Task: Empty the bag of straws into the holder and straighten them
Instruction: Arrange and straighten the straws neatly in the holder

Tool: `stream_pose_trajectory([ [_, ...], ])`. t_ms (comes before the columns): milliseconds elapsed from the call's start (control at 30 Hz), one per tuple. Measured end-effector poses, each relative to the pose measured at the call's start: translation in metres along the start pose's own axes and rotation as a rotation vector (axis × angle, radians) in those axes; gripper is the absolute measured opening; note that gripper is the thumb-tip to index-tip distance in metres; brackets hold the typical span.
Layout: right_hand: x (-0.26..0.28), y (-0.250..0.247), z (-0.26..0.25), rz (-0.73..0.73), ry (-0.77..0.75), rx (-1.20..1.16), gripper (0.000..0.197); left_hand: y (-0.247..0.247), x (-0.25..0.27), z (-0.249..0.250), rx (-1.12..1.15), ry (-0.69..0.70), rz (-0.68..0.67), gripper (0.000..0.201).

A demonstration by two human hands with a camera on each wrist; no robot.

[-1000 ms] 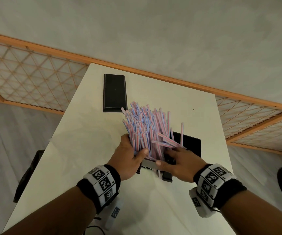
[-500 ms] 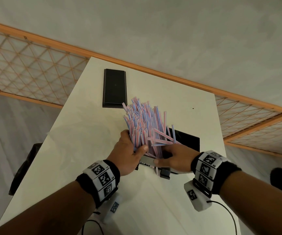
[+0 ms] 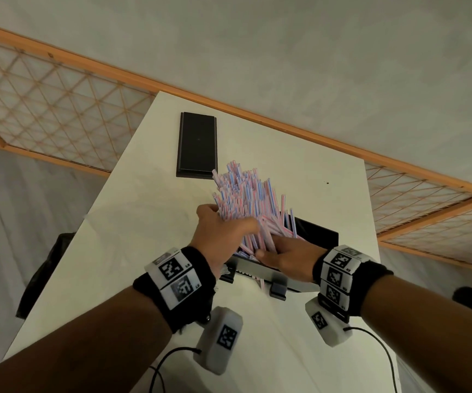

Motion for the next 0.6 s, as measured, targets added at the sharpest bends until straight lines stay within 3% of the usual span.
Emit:
stream_pose_trajectory([
  [167,0.005,-0.002,-0.004,0.048,-0.078,-0.024,0.045,0.004,0.003,-0.006,-0.057,0.081,-0.045,0.094],
  [267,0.01,-0.004,0.0,0.125,-0.117,-0.088,0.037,-0.004,0.008,-0.004,-0.128,0.112,-0.025,0.11],
  [367,0.013,0.001,0.005,0.162,-0.159,-0.076,0.043,-0.01,0.013,0.002,-0.187,0.13,0.039,0.13],
  [467,0.02,0.005,0.01,0.185,-0.181,-0.028,0.04,-0.012,0.014,0.004,-0.28,0.141,0.038,0.125],
  [600,0.036,0.006,0.018,0.39,-0.22,-0.036,0.036,-0.013,0.015,0.003,-0.346,0.121,0.007,0.109],
])
Point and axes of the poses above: each hand's wrist, its own x-axis away from the middle knuckle, its own y-axis out of the palm, z = x × y, the point moved 2 cm from there along -x, towards the middle knuckle, and after that the axes turned 1 degree about y, right-handed, at the moved point
